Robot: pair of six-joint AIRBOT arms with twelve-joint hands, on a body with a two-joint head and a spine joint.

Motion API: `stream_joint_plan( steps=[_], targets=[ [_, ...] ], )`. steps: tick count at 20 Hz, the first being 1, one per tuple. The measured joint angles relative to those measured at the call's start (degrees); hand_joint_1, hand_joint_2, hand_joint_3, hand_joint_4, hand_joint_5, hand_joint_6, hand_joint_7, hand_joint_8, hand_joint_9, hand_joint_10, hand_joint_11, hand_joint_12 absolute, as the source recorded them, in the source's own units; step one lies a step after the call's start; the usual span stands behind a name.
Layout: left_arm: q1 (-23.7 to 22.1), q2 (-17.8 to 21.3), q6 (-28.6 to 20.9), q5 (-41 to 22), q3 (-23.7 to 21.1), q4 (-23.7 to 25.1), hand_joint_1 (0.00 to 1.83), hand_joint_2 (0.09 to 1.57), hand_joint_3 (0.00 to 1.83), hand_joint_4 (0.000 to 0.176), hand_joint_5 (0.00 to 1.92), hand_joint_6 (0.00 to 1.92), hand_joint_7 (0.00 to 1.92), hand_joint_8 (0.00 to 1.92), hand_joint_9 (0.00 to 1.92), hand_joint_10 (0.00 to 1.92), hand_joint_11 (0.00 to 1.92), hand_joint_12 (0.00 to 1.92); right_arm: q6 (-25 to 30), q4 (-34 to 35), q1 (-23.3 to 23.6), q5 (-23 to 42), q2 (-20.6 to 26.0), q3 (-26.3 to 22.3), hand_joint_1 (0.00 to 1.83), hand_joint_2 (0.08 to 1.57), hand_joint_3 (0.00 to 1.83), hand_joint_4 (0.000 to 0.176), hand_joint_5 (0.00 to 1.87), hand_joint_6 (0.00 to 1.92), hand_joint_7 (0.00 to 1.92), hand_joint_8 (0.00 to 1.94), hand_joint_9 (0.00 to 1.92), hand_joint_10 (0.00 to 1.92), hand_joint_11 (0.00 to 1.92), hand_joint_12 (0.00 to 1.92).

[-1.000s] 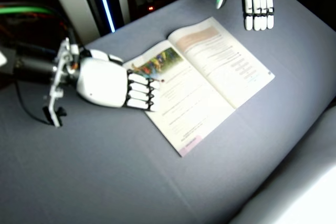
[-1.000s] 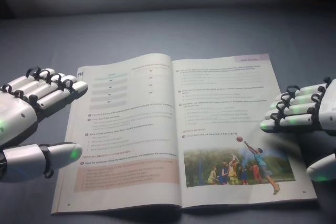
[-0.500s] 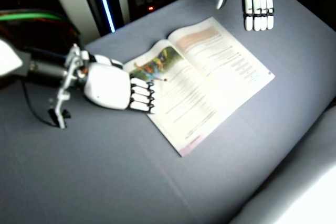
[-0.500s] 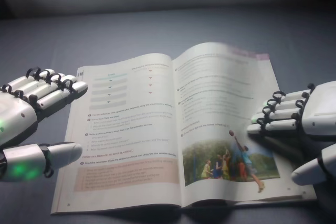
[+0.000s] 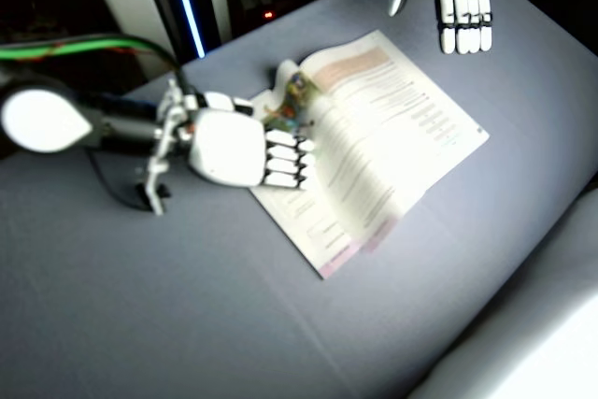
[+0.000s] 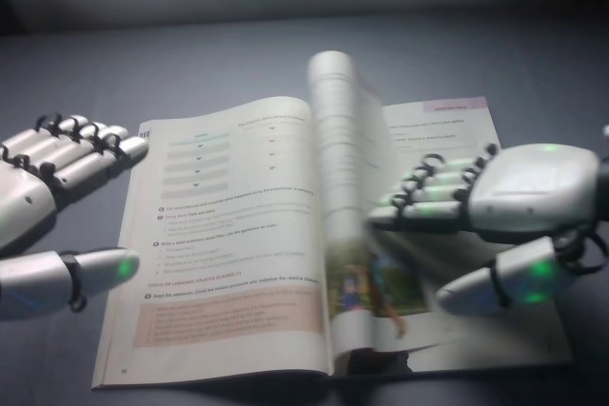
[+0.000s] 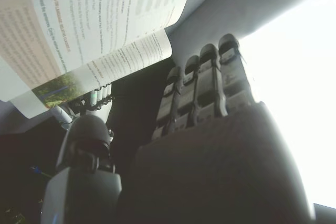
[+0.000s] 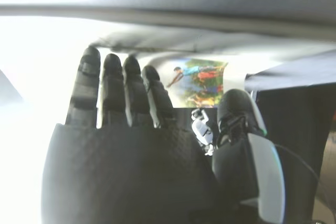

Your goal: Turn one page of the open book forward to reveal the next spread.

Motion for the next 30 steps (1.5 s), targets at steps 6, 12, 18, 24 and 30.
stream_joint_plan(
  steps=[6,12,18,24,30],
  targets=[
    [0.42,1.31,0.0,-3.3,0.02,-2.56,0.0,1.2,0.0,0.0,0.0,0.0,0.0,0.0,0.0,0.0,0.0,0.0,-0.39,0.76,2.82,2.58,-4.98,1.38,0.0,1.24,0.0,0.0,0.0,0.0,0.0,0.0,0.0,0.0,0.01,0.0],
    [0.42,1.36,0.55,-3.63,0.7,-4.24,0.0,1.21,0.0,0.0,0.01,0.0,0.0,0.0,0.0,0.0,0.0,0.0,-0.15,-3.37,6.29,6.47,-9.25,0.87,0.0,1.26,0.0,0.0,0.09,0.01,0.07,0.01,0.01,0.0,0.01,0.0],
    [0.42,2.12,0.55,-3.61,1.44,-5.11,0.0,1.18,0.0,0.0,0.0,0.0,0.0,0.0,0.0,0.0,0.0,0.0,3.45,-5.51,8.83,13.29,-12.07,1.27,0.0,1.25,0.0,0.0,0.19,0.01,0.19,0.0,0.17,0.0,0.12,0.05],
    [0.42,2.4,0.55,-3.61,1.57,-5.25,0.0,1.22,0.0,0.0,0.0,0.0,0.0,0.0,0.0,0.0,0.0,0.0,4.09,-8.31,13.6,19.5,-14.84,0.87,0.0,1.29,0.0,0.0,0.23,0.01,0.26,0.01,0.25,0.01,0.21,0.08],
    [0.42,2.38,0.55,-3.39,2.16,-5.57,0.0,1.23,0.0,0.0,0.01,0.0,0.0,0.0,0.0,0.0,0.0,0.0,3.69,-10.34,17.07,22.58,-17.38,1.29,0.0,1.28,0.0,0.0,0.14,0.0,0.12,0.0,0.09,0.0,0.06,0.0]
  ],
)
